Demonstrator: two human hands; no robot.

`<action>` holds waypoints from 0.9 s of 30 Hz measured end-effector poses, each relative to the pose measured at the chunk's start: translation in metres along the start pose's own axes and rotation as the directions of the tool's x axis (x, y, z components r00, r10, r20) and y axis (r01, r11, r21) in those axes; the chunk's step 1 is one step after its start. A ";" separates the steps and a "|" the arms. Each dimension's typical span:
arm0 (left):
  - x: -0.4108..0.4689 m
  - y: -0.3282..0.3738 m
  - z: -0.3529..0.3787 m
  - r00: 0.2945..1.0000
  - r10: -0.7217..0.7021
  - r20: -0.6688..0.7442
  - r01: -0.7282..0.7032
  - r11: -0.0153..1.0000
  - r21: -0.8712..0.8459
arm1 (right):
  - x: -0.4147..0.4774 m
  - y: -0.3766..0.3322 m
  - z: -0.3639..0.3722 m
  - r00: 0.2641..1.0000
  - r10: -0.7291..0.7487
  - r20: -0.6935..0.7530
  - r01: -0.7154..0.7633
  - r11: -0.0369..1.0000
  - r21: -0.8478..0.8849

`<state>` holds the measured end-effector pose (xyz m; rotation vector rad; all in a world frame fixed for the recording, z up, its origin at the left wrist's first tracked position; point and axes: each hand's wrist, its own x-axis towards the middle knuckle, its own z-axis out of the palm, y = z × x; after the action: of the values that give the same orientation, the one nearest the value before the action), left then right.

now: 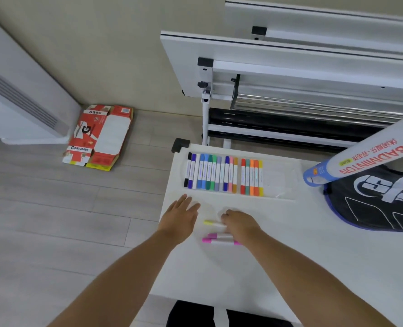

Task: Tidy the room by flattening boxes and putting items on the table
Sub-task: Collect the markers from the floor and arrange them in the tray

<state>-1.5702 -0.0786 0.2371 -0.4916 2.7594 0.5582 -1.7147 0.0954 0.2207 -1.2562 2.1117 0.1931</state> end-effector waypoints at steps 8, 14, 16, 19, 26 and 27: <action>0.024 0.016 -0.016 0.999 0.035 0.028 -0.036 0.998 0.046 | -0.018 0.027 -0.024 0.931 0.353 -0.090 -0.233 0.768 0.597; 0.053 0.049 -0.017 0.994 0.086 0.073 -0.092 0.993 0.075 | -0.035 0.074 -0.040 0.870 0.487 -0.079 -0.260 0.589 0.765; 0.063 0.063 -0.015 0.992 0.099 0.081 -0.105 0.991 0.079 | -0.037 0.088 -0.040 0.862 0.504 -0.057 -0.262 0.538 0.802; 0.081 0.081 -0.010 0.986 0.132 0.099 -0.141 0.985 0.095 | -0.038 0.106 -0.045 0.860 0.509 -0.027 -0.242 0.454 0.857; 0.116 0.103 0.000 0.980 0.148 0.131 -0.165 0.978 0.131 | -0.035 0.138 -0.056 0.869 0.469 0.159 -0.272 0.182 0.945; 0.120 0.105 0.000 0.981 0.139 0.133 -0.156 0.979 0.131 | -0.034 0.142 -0.057 0.868 0.468 0.167 -0.276 0.175 0.945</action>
<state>-1.7186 -0.0201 0.2303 -0.2129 2.7062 0.4068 -1.8475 0.1697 0.2562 0.0545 1.9827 -0.9408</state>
